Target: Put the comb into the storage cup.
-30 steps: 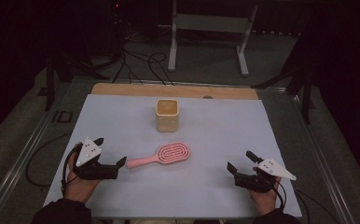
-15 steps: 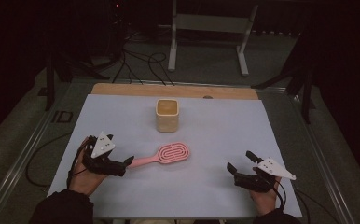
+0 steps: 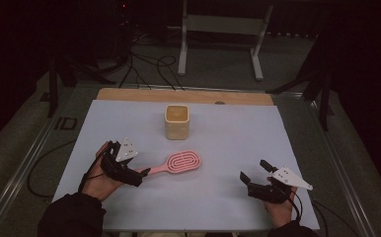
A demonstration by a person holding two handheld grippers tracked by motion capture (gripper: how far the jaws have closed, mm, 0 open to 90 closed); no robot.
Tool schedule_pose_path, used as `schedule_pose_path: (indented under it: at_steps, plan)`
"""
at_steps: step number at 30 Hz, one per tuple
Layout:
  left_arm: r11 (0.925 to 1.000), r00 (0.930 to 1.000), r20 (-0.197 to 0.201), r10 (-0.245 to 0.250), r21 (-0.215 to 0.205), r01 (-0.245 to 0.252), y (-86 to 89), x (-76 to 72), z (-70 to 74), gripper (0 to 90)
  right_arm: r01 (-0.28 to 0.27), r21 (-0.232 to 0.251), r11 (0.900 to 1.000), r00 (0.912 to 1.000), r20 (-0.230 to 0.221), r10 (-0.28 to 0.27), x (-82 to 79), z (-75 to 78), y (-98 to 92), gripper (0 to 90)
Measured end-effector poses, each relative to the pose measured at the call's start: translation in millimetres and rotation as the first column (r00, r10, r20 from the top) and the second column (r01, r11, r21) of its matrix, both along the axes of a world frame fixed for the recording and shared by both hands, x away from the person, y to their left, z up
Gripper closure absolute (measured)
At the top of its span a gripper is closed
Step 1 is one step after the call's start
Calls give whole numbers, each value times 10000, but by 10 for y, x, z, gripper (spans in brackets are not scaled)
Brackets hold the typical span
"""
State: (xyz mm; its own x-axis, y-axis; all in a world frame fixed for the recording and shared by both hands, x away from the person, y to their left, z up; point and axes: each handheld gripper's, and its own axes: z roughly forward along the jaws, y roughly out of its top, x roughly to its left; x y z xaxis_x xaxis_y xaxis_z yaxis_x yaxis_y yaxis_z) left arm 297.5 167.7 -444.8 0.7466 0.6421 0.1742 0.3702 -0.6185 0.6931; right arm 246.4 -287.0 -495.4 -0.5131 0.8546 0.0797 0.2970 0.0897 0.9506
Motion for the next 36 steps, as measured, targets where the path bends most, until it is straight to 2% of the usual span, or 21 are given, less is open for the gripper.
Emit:
schedule_pose_path:
  at_steps: [9,18,19,31,36]
  plan:
    - [9979,9987,-382,-329,554,350,-154,102,-62,0,-93,-86,9999,10000,-33,93,1,2,16,93]
    - [9955,9961,-693,-548,738,599,-266,184,-128,0,-114,-156,9998,9999,18,115,-10,11,28,93]
    - [9939,9958,-700,-584,897,646,-301,207,-146,0,-122,-198,9997,9999,37,123,-8,11,30,93]
    - [9855,9900,-1120,-861,1366,1012,-505,318,-240,0,-115,-229,9997,9999,37,116,-7,8,35,93]
    - [9772,9869,-1306,-945,1771,1170,-586,356,-279,0,-132,-252,9996,9999,21,133,-6,6,37,93]
